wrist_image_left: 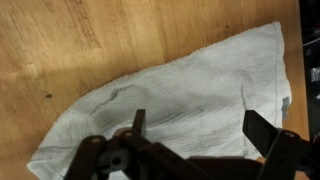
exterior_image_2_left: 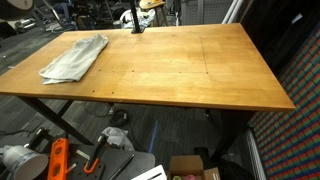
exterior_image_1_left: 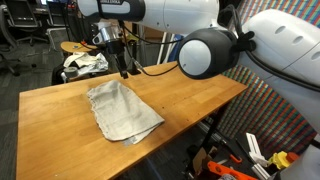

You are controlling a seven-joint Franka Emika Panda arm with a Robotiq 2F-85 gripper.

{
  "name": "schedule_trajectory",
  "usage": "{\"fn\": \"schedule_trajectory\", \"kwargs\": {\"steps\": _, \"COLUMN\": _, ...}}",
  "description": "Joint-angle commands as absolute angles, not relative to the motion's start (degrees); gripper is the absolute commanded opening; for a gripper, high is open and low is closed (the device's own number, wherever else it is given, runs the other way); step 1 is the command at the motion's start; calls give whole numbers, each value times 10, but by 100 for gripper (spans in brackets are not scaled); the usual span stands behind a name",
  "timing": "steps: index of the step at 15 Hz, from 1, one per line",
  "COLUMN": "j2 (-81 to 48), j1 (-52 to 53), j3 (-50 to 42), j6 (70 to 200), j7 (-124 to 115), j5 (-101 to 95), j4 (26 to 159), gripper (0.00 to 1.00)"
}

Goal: Fold the white towel from right to left

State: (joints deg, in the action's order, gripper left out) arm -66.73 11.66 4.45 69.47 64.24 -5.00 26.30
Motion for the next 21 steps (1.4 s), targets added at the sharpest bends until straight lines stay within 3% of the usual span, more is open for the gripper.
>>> {"fn": "schedule_trajectory", "kwargs": {"steps": 1, "j2": -696, "j1": 103, "j3": 58, "j6": 691, "j7": 690, "j5": -38, "j4": 243, "gripper": 100}}
{"fn": "schedule_trajectory", "kwargs": {"steps": 21, "j2": -765, "j1": 72, "j3": 68, "j6": 876, "j7": 666, "j5": 3, "j4": 249, "gripper": 100}}
